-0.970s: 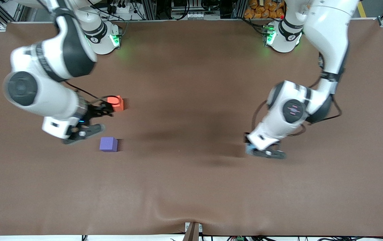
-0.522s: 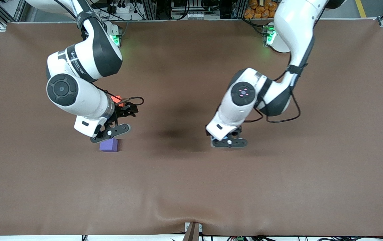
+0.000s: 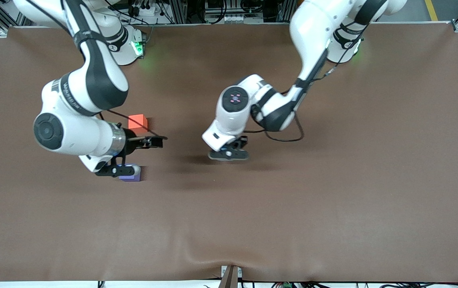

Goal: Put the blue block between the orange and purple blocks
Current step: 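Carry the blue cube toward the right gripper and lower it, then release the blue cube and withdraw the left gripper while the right gripper approaches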

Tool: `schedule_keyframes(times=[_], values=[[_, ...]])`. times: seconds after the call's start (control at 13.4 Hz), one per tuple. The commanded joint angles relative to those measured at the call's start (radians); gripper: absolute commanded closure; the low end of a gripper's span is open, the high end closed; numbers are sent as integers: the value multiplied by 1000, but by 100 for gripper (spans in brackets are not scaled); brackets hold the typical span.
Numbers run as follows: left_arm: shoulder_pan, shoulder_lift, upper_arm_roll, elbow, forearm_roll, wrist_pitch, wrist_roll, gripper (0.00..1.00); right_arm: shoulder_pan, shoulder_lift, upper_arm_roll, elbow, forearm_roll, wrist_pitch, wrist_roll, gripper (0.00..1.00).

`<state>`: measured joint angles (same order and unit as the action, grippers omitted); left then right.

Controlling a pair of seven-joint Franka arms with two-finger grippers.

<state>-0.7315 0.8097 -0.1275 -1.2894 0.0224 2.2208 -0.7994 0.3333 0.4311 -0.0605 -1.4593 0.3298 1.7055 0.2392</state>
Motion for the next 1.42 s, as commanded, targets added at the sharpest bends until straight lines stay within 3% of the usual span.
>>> schedule_keyframes(times=[0.0,0.15,0.37,0.45,0.52,0.82,0.97,1.34], values=[[-55,97,12,90,-19,84,-38,100,-46,11,7,10,11,-7,-14,0],[-87,153,14,154,-19,88,-40,100,-78,18,7,-4,5,-7,-76,0],[-103,164,28,157,-18,92,-38,100,-89,31,7,-12,-55,20,-89,0],[-106,166,28,153,-16,94,-40,11,-83,31,7,-12,-61,23,-89,0],[-112,166,28,141,-10,95,-44,0,-82,31,7,-12,-61,23,-96,0],[-91,94,49,134,1,50,-38,0,-65,47,7,-22,-61,29,-156,0],[-39,7,80,131,10,-114,-41,0,-24,49,7,-45,-89,60,-156,0],[284,-173,85,125,16,-422,-34,0,116,118,7,-47,-106,178,-130,0]])
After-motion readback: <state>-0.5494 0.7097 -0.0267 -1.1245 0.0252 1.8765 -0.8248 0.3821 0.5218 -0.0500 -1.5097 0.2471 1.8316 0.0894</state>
